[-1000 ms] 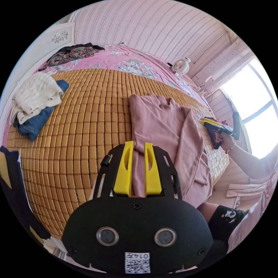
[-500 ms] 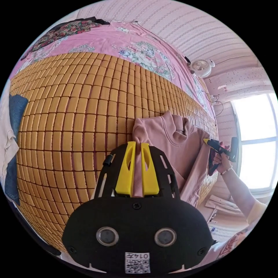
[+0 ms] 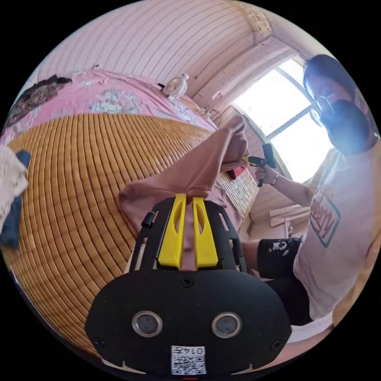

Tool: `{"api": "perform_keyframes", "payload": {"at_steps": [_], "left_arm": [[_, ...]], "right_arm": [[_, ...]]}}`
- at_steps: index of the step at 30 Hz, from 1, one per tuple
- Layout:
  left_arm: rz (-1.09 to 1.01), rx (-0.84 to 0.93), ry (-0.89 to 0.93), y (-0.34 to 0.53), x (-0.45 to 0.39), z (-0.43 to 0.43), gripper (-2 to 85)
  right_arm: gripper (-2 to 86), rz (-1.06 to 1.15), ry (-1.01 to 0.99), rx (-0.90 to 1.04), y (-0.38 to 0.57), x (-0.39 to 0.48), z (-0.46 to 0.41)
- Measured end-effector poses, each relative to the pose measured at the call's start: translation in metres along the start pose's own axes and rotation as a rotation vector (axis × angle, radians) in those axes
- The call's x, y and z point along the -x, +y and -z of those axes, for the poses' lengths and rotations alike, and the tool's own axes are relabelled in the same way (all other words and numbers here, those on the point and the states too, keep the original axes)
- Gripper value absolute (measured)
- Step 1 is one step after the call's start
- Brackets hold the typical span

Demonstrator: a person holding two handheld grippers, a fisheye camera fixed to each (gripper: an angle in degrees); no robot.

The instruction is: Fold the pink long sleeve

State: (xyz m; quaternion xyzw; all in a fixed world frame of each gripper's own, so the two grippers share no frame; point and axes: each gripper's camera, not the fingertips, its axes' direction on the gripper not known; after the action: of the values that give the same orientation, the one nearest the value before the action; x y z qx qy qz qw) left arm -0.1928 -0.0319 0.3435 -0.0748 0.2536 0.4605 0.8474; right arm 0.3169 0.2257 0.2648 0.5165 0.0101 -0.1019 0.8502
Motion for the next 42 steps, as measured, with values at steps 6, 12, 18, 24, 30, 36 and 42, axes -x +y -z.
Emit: {"api": "perform_keyframes", "payload": {"at_steps": [6,12,18,24,30,36,42], "left_arm": [[0.452,0.233,-0.110,0.139,-0.005,-0.054,-0.7],[0.342,0.222,-0.269,0.115,-0.063,-0.076,2.1],[0.330,0.230,-0.377,0.108,-0.087,-0.110,7.4],[0.291,0.210,-0.474,0.126,-0.095,-0.129,5.6],[0.218,0.197,-0.613,0.136,-0.123,-0.142,5.4],[0.230,0.084,-0.621,0.159,-0.131,-0.134,5.1],[0.420,-0.131,-0.381,0.198,-0.116,-0.089,0.8]], "right_arm": [[9.6,-0.289,0.237,0.278,0.113,-0.021,-0.042],[11.0,-0.247,0.432,0.291,0.111,-0.003,-0.051],[11.0,-0.271,0.478,0.241,0.129,0.000,-0.031],[8.4,-0.469,0.408,0.009,0.165,-0.011,-0.016],[3.8,-0.419,0.363,0.159,0.181,-0.027,-0.085],[1.7,-0.203,0.475,0.056,0.209,-0.006,-0.097],[0.9,-0.346,0.305,-0.132,0.249,-0.006,-0.078]]}}
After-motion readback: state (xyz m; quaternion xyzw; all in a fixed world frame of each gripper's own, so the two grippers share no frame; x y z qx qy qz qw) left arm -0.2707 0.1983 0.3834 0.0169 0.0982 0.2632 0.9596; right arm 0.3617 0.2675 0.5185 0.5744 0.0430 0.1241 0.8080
